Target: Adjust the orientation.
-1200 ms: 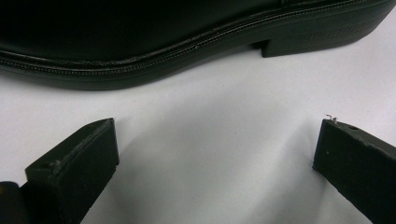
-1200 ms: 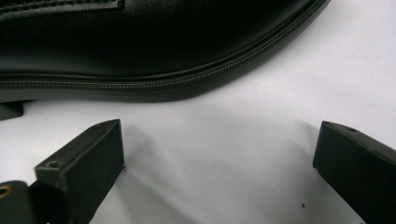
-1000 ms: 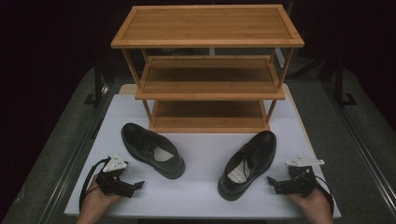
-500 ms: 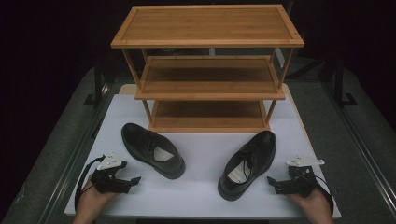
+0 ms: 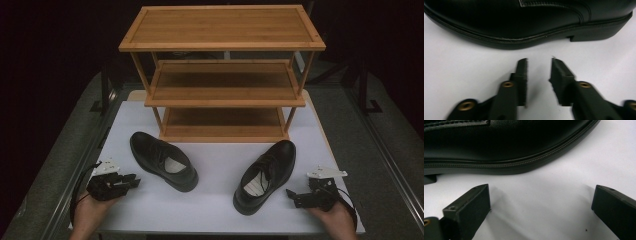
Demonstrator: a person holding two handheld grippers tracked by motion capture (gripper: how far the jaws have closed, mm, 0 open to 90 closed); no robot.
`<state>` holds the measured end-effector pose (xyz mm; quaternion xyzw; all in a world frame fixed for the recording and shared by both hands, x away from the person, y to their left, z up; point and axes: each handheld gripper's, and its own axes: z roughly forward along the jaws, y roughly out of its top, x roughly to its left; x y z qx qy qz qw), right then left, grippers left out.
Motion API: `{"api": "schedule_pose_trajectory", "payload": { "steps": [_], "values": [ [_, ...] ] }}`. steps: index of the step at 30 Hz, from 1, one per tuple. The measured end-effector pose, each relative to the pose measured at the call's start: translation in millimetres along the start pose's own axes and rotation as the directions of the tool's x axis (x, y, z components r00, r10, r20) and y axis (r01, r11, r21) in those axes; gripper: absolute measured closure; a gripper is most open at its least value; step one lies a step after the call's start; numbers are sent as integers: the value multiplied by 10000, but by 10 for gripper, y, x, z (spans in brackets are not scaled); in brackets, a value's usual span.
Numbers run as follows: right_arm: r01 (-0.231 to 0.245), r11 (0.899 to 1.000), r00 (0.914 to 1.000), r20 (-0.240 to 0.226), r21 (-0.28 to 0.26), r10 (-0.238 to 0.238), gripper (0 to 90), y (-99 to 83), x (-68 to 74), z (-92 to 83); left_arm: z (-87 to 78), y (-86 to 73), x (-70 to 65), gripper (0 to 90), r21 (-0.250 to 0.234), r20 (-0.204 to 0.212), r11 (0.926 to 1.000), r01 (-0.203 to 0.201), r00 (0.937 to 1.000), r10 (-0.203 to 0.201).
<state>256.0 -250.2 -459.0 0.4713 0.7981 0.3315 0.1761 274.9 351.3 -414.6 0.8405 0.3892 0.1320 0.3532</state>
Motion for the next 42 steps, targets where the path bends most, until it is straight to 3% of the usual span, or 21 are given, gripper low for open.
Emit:
{"api": "schedule_pose_trajectory", "payload": {
  "steps": [2, 10, 22, 33, 42],
  "values": [
    [-1, 10000, 10000, 1, 3, 1, 16, 0, 0, 0, -37, 45, 45, 898, 35, -146, 9999, 164, 9998, -164],
    [20, 10000, 10000, 5, -3, -20, 15, 0, -1, 1, -126, 182, 195, 899, -136, -491, 9987, 485, 9976, -492],
    [23, 10000, 10000, 3, -25, -23, 16, -1, -2, 2, -159, 422, 452, 900, -394, -1068, 9975, 591, 9923, -630],
    [20, 10000, 10000, 3, -25, -20, 16, -2, -2, 2, -51, 666, 783, 900, -641, -1539, 9953, 727, 9847, -819],
    [-16, 10000, 10000, -19, -44, 16, 16, -2, -4, 2, 185, 741, 1041, 900, -701, -1874, 9933, 923, 9768, -1040]
  ]
}}
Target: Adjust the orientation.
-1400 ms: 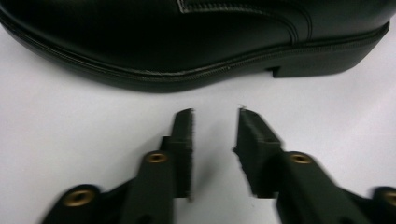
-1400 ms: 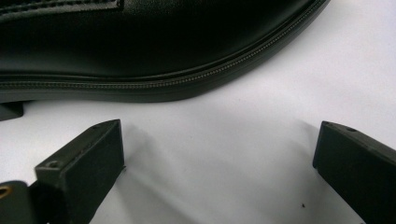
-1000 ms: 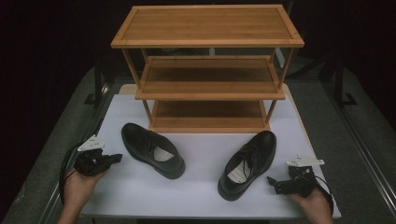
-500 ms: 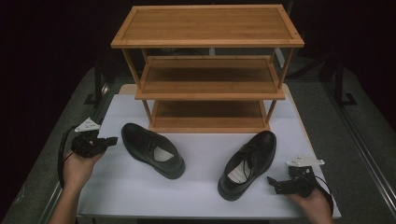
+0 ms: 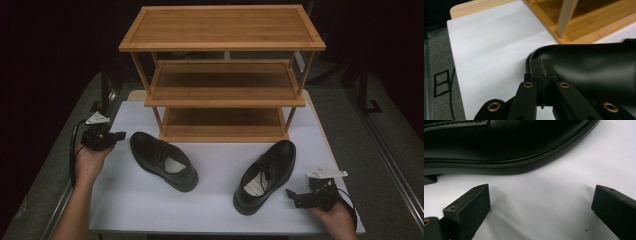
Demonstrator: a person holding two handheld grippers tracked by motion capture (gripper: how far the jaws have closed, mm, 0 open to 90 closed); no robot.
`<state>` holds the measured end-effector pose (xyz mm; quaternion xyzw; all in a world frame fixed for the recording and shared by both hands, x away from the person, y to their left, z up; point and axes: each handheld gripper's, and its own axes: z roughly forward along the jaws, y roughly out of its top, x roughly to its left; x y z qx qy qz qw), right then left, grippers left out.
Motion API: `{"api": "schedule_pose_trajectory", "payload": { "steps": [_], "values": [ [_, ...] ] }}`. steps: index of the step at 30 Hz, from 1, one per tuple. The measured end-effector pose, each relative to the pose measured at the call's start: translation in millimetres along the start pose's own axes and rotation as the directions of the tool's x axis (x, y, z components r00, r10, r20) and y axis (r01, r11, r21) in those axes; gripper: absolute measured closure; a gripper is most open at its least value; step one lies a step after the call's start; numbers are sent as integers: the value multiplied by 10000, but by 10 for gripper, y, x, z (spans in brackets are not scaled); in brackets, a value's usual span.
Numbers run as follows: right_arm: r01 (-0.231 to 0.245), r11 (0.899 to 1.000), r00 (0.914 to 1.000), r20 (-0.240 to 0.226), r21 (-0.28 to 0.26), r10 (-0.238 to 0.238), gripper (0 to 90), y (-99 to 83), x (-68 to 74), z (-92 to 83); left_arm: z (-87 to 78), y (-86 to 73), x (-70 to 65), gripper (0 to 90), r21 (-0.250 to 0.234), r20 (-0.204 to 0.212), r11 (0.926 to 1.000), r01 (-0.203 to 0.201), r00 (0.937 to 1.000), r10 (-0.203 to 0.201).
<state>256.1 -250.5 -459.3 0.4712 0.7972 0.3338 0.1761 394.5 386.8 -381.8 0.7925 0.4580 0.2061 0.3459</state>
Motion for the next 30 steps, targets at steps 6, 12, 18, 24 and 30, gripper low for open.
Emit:
{"api": "schedule_pose_trajectory", "payload": {
  "steps": [6, 12, 18, 24, 30],
  "values": [
    [-3, 10000, 10000, -3, 2, 3, 16, 0, -1, 0, 213, -6, 115, 900, 157, -269, 9997, 189, 9995, -185],
    [-3, 10000, 10000, -1, 4, 3, 16, 0, -1, 0, 363, -11, 151, 900, 511, -524, 9987, 8, 9986, 19],
    [-40, 10000, 10000, -19, 1, 40, 16, 0, -3, -2, 539, -67, 158, 900, 925, -492, 9957, 17, 9988, 29],
    [-55, 10000, 10000, -42, -5, 55, 16, -1, -6, -3, 545, -76, 172, 900, 886, -285, 9960, 109, 9996, -84],
    [-38, 10000, 10000, -22, 0, 38, 16, -1, -4, -2, 542, -69, 128, 900, 890, -244, 9960, -29, 9997, 51]
  ]
}}
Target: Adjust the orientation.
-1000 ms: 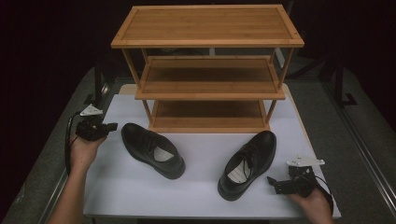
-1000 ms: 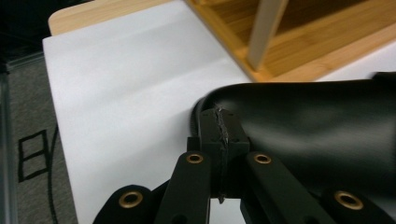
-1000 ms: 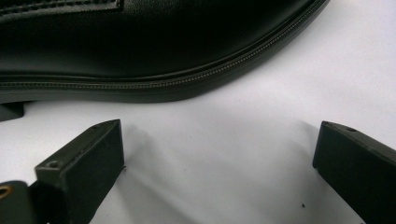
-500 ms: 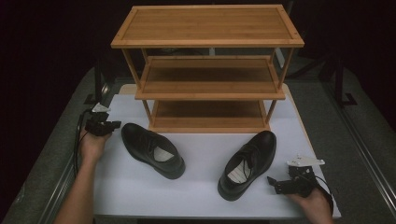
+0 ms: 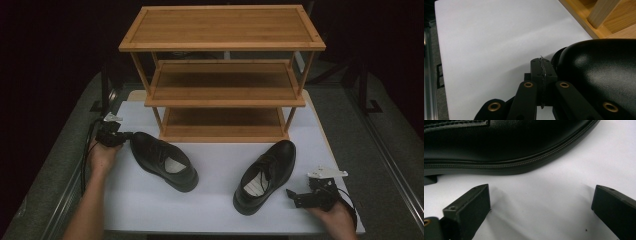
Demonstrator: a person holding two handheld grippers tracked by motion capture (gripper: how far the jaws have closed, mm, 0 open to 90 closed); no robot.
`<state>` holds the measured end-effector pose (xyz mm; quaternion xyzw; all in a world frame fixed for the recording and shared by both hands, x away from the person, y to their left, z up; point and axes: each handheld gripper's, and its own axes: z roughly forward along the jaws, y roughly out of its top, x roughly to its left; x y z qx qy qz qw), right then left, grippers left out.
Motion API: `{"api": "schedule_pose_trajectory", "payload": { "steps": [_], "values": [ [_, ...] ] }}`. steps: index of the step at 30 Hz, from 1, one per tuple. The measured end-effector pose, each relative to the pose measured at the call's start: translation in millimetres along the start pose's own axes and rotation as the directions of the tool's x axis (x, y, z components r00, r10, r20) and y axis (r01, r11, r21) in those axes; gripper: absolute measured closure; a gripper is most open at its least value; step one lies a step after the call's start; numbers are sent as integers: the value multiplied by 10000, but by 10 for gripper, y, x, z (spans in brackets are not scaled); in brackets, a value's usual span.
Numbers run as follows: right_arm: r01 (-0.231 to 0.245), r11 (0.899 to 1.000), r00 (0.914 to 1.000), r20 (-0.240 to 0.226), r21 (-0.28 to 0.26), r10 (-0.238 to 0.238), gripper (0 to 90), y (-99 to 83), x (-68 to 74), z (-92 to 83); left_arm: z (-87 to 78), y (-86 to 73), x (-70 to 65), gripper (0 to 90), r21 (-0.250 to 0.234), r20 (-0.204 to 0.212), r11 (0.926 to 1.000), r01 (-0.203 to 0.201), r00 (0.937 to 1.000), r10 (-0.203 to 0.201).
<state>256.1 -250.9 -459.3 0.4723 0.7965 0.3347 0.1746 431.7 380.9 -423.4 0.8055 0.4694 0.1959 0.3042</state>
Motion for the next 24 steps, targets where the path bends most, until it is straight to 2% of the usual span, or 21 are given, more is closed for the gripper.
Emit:
{"api": "schedule_pose_trajectory", "payload": {
  "steps": [2, 5, 8, 10, 11, 16, 24],
  "values": [
    [11, 10000, 10000, 9, 4, -11, 16, 0, 0, 1, 1, 14, -56, 900, 73, -47, 9997, -234, 9997, 234],
    [8, 10000, 10000, 11, 5, -8, 16, 0, 1, 1, -1, 18, -89, 900, 44, 24, 9996, -271, 9996, 271],
    [9, 10000, 10000, 8, 14, -9, 16, 1, 0, 0, 14, 7, -154, 900, -207, 398, 9995, -225, 9989, 234],
    [33, 10000, 10000, 17, 5, -33, 16, 1, 1, 2, 52, 9, -273, 900, -428, 828, 9987, -288, 9960, 323],
    [33, 10000, 10000, 17, 5, -33, 16, 1, 1, 2, 52, 9, -273, 900, -428, 828, 9987, -288, 9960, 323],
    [3, 10000, 10000, 1, -2, -3, 16, 0, 0, 0, 95, 44, -494, 900, -559, 1205, 9967, -583, 9906, 647],
    [8, 10000, 10000, 7, 0, -8, 16, 0, 1, 0, 125, 90, -739, 900, -531, 1625, 9934, -1017, 9807, 1091]
  ]
}}
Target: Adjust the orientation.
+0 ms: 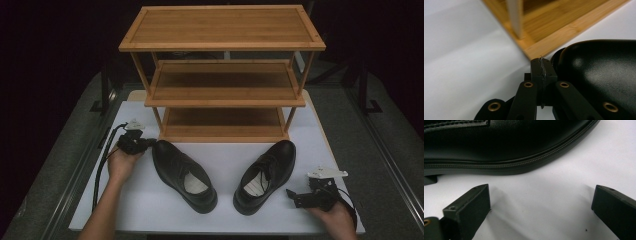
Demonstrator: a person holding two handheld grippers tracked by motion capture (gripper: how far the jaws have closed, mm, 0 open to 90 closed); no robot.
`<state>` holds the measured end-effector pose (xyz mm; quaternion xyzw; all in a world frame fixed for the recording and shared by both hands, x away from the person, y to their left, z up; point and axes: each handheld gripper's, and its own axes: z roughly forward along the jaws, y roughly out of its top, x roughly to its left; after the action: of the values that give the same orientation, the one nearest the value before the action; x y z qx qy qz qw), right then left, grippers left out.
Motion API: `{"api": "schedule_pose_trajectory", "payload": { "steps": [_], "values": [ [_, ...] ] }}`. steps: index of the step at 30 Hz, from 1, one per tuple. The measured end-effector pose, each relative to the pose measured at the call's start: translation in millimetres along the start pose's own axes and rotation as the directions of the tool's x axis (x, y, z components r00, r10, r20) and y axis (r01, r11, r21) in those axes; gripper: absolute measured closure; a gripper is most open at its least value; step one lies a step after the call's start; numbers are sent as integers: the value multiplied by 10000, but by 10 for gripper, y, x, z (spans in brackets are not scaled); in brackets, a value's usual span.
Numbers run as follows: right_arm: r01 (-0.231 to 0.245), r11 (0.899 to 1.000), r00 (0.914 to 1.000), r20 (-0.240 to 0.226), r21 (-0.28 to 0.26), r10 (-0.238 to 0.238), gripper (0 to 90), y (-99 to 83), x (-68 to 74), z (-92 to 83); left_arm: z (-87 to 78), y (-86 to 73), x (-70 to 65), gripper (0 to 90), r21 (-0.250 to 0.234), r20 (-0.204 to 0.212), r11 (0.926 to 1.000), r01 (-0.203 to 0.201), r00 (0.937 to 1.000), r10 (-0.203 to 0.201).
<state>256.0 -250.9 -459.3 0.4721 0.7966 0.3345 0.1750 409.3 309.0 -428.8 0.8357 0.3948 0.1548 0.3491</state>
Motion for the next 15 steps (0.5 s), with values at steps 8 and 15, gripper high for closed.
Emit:
{"api": "schedule_pose_trajectory", "payload": {
  "steps": [8, 15],
  "values": [
    [43, 10000, 10000, 19, -4, -43, 16, 0, 2, 2, 34, 25, -97, 900, 23, 319, 9999, -105, 9994, 105],
    [5, 10000, 10000, 0, -5, -5, 16, 0, 0, 0, -189, -55, -67, 900, 25, 134, 9999, 129, 9998, -130]
  ]
}}
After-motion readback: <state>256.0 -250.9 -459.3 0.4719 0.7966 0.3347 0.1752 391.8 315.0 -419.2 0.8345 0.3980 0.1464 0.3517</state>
